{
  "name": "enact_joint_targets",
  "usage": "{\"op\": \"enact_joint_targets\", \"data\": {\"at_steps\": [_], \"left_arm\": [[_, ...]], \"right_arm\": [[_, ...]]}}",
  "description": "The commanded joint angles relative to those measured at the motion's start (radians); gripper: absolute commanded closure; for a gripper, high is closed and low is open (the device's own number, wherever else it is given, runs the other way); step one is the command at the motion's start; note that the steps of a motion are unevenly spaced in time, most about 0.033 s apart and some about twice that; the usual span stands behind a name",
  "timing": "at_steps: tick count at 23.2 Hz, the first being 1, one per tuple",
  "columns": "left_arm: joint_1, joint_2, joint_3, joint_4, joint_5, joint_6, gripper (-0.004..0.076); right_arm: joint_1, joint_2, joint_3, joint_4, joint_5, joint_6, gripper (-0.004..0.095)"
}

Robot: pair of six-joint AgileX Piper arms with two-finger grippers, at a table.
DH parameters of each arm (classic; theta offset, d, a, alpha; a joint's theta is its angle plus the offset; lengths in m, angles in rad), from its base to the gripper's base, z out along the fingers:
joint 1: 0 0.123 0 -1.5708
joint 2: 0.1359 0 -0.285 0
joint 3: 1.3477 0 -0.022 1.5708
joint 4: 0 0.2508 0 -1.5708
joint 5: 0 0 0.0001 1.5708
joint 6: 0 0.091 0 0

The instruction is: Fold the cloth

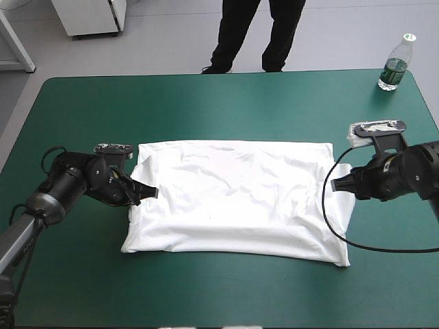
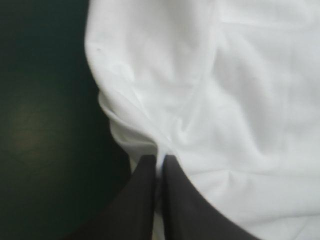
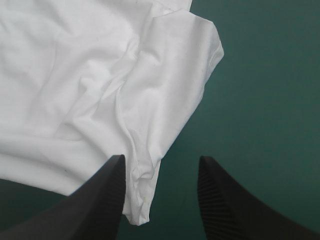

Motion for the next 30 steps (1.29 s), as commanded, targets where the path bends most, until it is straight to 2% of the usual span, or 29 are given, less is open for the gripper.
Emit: {"op": "enact_joint_targets", "data": {"at_steps": [1, 5, 11, 17, 21, 22, 23, 24, 25, 27, 30], "left_arm": [[-0.07, -0.034, -0.035, -0.016, -0.036, -0.036, 0.0746], [-0.199, -0.022, -0.035, -0.098, -0.146, -0.038, 0.0746], [-0.247, 0.133, -0.033, -0.096, -0.143, -0.038, 0.0746], [-0.247, 0.194, -0.033, -0.087, -0.145, -0.014, 0.0733], [-0.247, 0.192, -0.042, -0.09, -0.132, 0.023, 0.061], [-0.247, 0.192, -0.049, -0.09, -0.117, 0.023, 0.0507], [-0.247, 0.192, -0.055, -0.09, -0.101, 0.023, 0.0455], [-0.247, 0.192, -0.065, -0.09, -0.077, 0.023, 0.0369], [-0.247, 0.192, -0.07, -0.087, -0.067, 0.023, 0.0335], [-0.247, 0.186, -0.081, -0.086, -0.053, 0.023, 0.0308], [-0.247, 0.153, -0.119, -0.071, -0.013, 0.023, 0.0317]], "right_arm": [[-0.002, -0.024, -0.03, -0.003, 0.001, -0.001, 0.0481], [-0.002, -0.024, -0.03, -0.003, 0.001, -0.001, 0.0503], [-0.002, -0.024, -0.03, -0.003, 0.001, -0.001, 0.0507], [-0.002, -0.024, -0.03, -0.003, 0.001, -0.003, 0.0507], [-0.002, -0.024, -0.03, -0.003, 0.001, -0.005, 0.0507], [-0.002, -0.024, -0.03, -0.003, 0.001, -0.005, 0.0507], [-0.002, -0.024, -0.03, -0.003, 0.001, -0.005, 0.0507], [-0.002, -0.024, -0.03, -0.003, 0.001, -0.005, 0.0507], [-0.002, -0.024, -0.03, 0.005, 0.001, -0.003, 0.0507], [-0.002, -0.024, -0.03, 0.012, 0.001, -0.001, 0.0507], [-0.009, -0.018, -0.03, -0.019, 0.001, 0.012, 0.0506]]}}
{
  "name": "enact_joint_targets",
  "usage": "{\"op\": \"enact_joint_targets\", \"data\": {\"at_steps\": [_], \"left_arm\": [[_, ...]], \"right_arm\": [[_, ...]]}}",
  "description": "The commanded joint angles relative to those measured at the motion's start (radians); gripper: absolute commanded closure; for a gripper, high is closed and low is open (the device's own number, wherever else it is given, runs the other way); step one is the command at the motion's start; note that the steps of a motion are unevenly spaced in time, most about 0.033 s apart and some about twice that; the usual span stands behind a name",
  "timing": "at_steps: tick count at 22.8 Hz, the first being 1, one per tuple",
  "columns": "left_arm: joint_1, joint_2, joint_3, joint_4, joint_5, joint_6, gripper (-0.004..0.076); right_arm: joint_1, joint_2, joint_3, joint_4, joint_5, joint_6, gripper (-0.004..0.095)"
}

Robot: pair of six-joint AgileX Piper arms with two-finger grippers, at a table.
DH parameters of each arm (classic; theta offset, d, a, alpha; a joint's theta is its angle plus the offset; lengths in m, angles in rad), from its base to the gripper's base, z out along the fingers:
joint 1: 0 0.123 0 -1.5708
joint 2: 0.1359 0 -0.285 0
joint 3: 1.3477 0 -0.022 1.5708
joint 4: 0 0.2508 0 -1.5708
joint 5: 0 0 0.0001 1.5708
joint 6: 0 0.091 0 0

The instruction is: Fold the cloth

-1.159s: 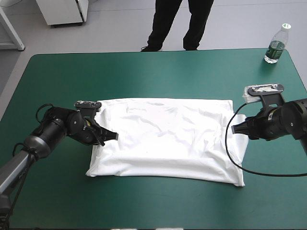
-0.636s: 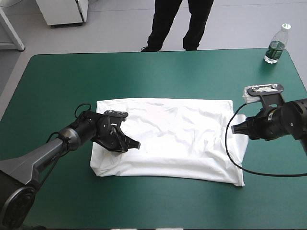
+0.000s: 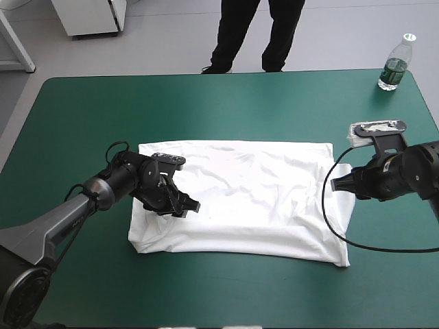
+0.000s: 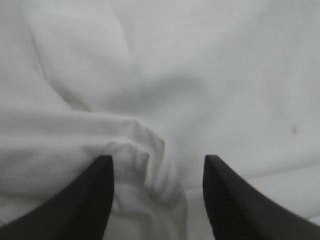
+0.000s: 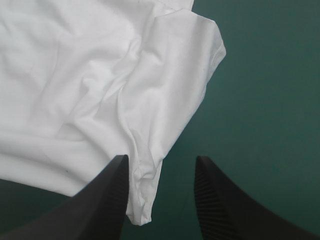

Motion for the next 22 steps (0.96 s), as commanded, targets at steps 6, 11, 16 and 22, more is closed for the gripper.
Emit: {"op": "enact_joint_targets", "data": {"at_steps": [6, 11, 16, 22], "left_arm": [[-0.007, -0.105, -0.103, 0.065, 0.091, 0.002, 0.0317], [-0.007, -0.107, -0.103, 0.072, 0.08, 0.002, 0.0317], [-0.007, -0.107, -0.103, 0.072, 0.067, 0.002, 0.0317], [-0.007, -0.107, -0.103, 0.072, 0.067, 0.002, 0.0317]], "right_arm": [[-0.185, 0.117, -0.03, 0.099, -0.084, -0.012, 0.0431], [-0.214, 0.305, -0.031, 0.082, -0.211, -0.016, 0.0431], [-0.214, 0.436, -0.035, 0.055, -0.253, -0.016, 0.0466], [-0.214, 0.541, -0.092, 0.042, -0.271, -0.016, 0.0469]]}}
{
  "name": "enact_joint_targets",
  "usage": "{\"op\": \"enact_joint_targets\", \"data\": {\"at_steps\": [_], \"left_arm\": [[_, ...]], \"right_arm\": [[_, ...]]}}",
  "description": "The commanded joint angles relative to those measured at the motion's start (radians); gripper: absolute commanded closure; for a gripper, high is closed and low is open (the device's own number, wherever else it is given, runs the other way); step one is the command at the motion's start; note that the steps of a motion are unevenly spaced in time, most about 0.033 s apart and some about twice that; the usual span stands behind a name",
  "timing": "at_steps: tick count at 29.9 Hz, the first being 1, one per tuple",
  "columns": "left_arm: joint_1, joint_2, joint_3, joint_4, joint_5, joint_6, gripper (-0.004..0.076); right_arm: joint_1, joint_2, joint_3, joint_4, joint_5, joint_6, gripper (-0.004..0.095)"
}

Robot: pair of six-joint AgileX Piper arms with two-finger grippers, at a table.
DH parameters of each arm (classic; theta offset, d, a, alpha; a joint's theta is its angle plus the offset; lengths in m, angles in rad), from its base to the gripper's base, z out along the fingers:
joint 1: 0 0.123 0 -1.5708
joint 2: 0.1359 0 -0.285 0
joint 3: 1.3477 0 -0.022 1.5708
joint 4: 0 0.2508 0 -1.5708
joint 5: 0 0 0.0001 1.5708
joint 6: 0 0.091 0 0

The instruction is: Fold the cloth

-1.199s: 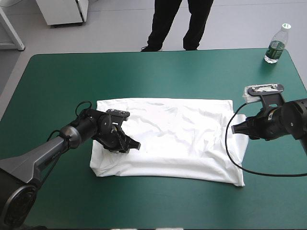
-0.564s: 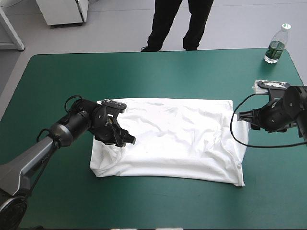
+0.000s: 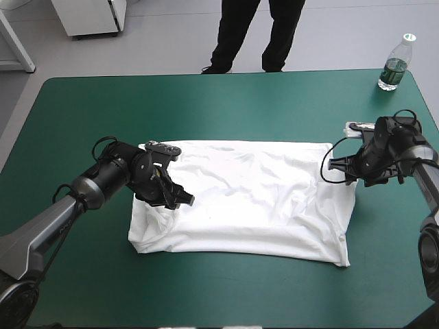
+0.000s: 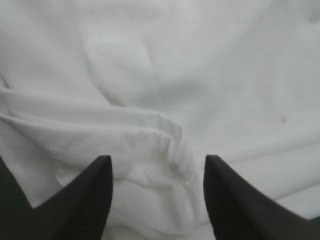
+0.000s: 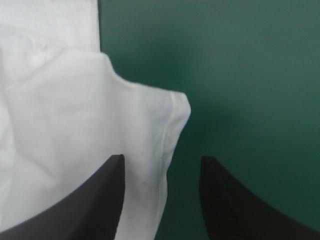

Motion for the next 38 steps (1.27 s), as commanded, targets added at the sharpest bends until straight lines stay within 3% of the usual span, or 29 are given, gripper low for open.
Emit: {"op": "enact_joint_targets", "data": {"at_steps": [1, 7, 13, 25, 29, 34, 38], "left_arm": [[-0.007, -0.042, -0.032, -0.006, -0.022, 0.002, 0.0317], [-0.007, -0.042, -0.032, -0.006, -0.031, 0.002, 0.0317], [-0.007, -0.042, -0.032, -0.006, -0.066, 0.002, 0.0317], [-0.007, -0.042, -0.032, -0.006, -0.077, 0.002, 0.0317], [-0.007, -0.042, -0.032, -0.006, -0.077, 0.002, 0.0317], [-0.007, -0.042, -0.032, -0.006, -0.077, 0.002, 0.0317], [-0.007, -0.042, -0.032, -0.006, -0.083, 0.009, 0.0317]], "right_arm": [[-0.01, 0.008, -0.079, -0.016, -0.026, -0.012, 0.047], [-0.029, 0.098, -0.204, -0.01, 0.01, -0.012, 0.0538], [-0.029, 0.135, -0.21, -0.01, 0.075, -0.012, 0.0538], [-0.029, 0.141, -0.113, -0.009, 0.046, -0.003, 0.0548], [-0.029, 0.141, -0.075, 0.0, 0.014, -0.003, 0.0643], [-0.027, 0.137, -0.075, 0.029, 0.012, -0.003, 0.0922], [-0.027, 0.118, -0.08, 0.036, 0.021, -0.011, 0.0921]]}}
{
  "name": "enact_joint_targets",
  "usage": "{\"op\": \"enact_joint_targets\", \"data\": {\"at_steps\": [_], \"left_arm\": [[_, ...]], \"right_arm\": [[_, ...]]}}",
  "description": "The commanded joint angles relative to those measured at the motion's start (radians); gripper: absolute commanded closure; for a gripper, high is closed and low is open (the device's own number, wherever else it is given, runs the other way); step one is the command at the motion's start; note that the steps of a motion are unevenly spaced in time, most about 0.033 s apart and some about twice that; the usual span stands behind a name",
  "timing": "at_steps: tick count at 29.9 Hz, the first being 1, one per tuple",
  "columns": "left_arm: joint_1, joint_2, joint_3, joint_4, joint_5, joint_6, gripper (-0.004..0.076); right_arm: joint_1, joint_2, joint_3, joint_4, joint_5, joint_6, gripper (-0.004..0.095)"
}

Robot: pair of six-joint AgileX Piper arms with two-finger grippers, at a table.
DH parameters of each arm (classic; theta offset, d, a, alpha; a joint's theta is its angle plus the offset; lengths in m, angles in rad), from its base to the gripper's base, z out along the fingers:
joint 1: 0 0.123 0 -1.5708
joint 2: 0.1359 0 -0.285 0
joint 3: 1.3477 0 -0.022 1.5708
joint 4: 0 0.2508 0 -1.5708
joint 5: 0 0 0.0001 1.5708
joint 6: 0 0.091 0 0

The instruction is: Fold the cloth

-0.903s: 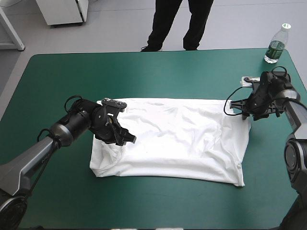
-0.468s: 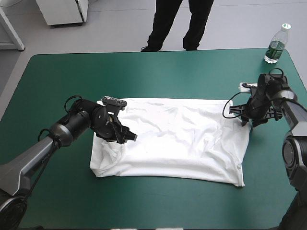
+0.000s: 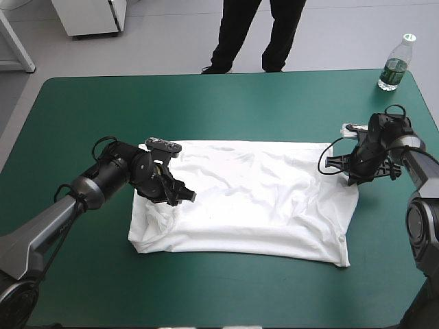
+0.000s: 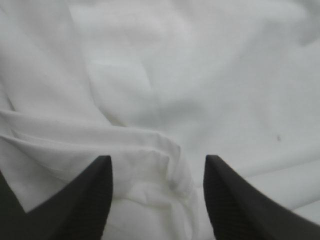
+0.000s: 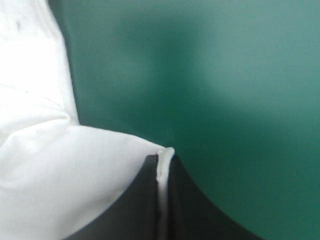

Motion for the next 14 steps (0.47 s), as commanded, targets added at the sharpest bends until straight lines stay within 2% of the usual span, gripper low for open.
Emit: {"op": "enact_joint_targets", "data": {"at_steps": [1, 6, 10, 14], "left_arm": [[-0.007, -0.042, -0.032, -0.006, -0.032, 0.006, 0.0317], [-0.007, -0.042, -0.032, -0.008, -0.058, -0.002, 0.0317], [-0.007, -0.042, -0.032, -0.008, -0.063, -0.002, 0.0317], [-0.007, -0.042, -0.032, -0.011, -0.064, -0.005, 0.0317]], "right_arm": [[-0.007, -0.054, -0.01, 0.006, 0.016, -0.012, 0.0921], [-0.007, -0.126, -0.012, 0.021, 0.028, -0.02, 0.0921], [0.001, -0.187, -0.012, 0.119, 0.034, -0.082, 0.0921], [0.054, -0.233, -0.012, 0.161, 0.034, -0.091, 0.0921]]}}
